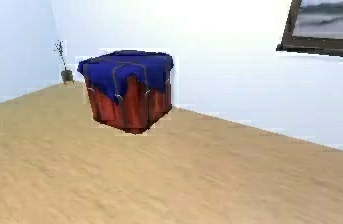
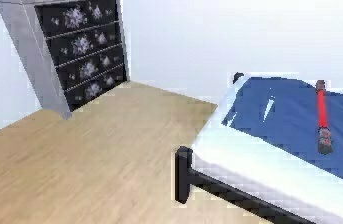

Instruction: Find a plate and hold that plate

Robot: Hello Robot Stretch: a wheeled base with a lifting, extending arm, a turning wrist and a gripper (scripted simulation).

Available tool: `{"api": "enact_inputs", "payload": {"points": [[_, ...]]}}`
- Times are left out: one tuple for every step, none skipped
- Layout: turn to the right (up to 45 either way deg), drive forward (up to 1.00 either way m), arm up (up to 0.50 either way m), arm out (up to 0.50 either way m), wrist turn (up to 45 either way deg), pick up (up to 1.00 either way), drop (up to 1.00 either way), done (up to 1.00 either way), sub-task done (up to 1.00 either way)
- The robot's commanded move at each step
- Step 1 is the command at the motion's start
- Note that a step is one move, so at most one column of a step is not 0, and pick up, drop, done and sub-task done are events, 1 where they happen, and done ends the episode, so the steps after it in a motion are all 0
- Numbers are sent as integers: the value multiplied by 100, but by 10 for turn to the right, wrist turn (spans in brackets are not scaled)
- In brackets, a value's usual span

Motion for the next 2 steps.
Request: {"api": "enact_inputs", "payload": {"points": [[-240, 0, 0, 0, 0, 0, 0, 0, 0], [0, 65, 0, 0, 0, 0, 0, 0, 0]]}}
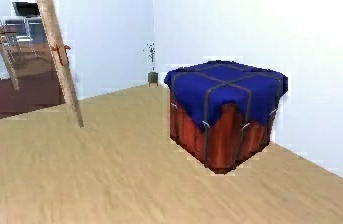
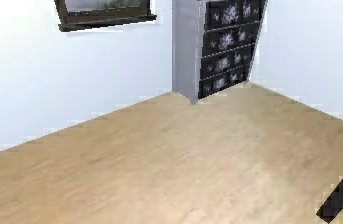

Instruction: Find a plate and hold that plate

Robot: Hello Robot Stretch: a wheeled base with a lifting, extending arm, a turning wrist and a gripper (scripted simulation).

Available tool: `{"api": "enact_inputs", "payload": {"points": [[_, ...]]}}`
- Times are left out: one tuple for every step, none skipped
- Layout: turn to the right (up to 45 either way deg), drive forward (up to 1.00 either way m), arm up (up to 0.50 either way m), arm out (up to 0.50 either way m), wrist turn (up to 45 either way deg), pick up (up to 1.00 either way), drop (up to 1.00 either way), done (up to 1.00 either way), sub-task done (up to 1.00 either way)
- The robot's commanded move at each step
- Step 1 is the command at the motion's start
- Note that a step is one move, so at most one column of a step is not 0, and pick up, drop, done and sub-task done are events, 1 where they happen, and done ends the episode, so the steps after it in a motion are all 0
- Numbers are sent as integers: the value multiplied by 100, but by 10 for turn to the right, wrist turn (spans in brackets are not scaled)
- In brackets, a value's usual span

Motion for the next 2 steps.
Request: {"api": "enact_inputs", "payload": {"points": [[-240, 0, 0, 0, 0, 0, 0, 0, 0], [0, 100, 0, 0, 0, 0, 0, 0, 0]]}}
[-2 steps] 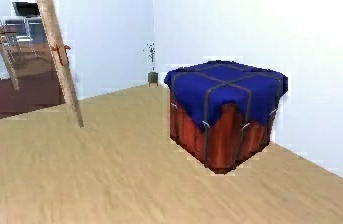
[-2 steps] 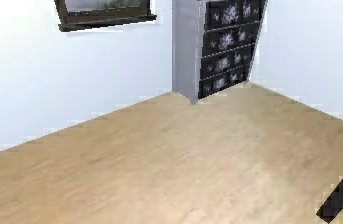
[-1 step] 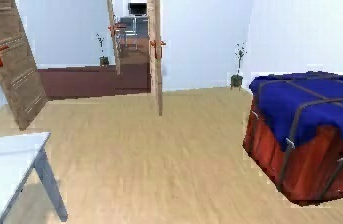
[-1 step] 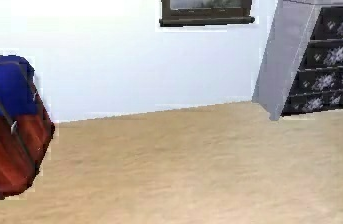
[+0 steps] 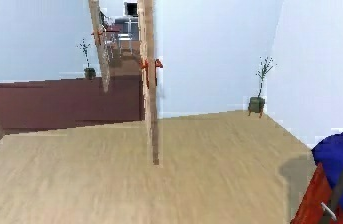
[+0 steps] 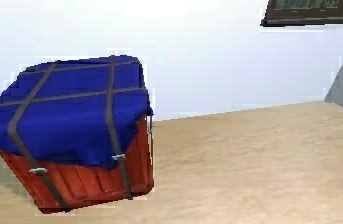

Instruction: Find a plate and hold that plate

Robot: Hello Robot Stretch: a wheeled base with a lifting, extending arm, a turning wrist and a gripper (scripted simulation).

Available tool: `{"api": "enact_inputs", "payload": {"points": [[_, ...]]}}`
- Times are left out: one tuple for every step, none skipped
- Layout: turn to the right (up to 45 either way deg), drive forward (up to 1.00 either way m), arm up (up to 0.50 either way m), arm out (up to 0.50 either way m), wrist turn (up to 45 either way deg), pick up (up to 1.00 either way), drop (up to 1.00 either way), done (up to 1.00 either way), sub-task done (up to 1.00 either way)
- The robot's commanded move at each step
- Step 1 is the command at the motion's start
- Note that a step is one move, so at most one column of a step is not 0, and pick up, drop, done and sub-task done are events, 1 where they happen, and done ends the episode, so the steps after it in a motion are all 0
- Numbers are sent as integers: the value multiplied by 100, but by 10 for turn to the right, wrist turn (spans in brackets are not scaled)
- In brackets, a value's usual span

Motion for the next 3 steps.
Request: {"api": "enact_inputs", "payload": {"points": [[-90, 0, 0, 0, 0, 0, 0, 0, 0], [0, 25, 0, 0, 0, 0, 0, 0, 0], [-210, 0, 0, 0, 0, 0, 0, 0, 0]]}}
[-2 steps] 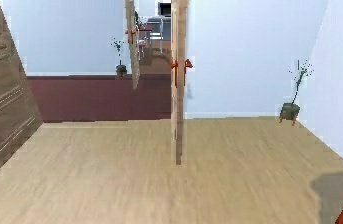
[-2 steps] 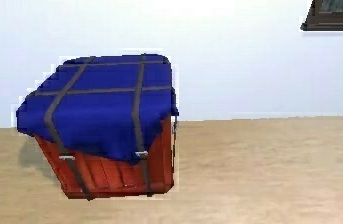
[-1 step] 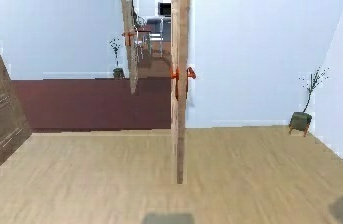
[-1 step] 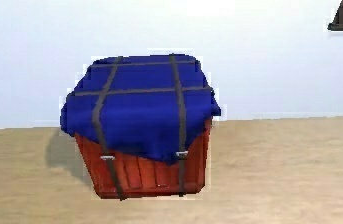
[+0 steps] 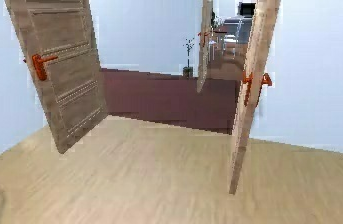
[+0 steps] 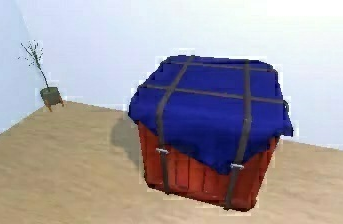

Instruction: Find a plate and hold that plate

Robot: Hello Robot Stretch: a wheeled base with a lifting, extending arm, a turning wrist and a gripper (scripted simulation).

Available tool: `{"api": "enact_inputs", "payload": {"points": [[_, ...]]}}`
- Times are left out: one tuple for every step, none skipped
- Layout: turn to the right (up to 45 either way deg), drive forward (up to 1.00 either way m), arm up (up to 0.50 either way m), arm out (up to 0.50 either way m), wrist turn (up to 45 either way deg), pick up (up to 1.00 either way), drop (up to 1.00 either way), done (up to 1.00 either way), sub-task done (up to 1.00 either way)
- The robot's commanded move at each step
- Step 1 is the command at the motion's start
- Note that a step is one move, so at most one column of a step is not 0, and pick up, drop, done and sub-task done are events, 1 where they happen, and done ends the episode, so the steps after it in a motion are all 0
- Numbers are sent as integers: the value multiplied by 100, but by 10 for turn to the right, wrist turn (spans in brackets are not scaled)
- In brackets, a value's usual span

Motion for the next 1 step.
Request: {"api": "enact_inputs", "payload": {"points": [[0, 100, 0, 0, 0, 0, 0, 0, 0]]}}
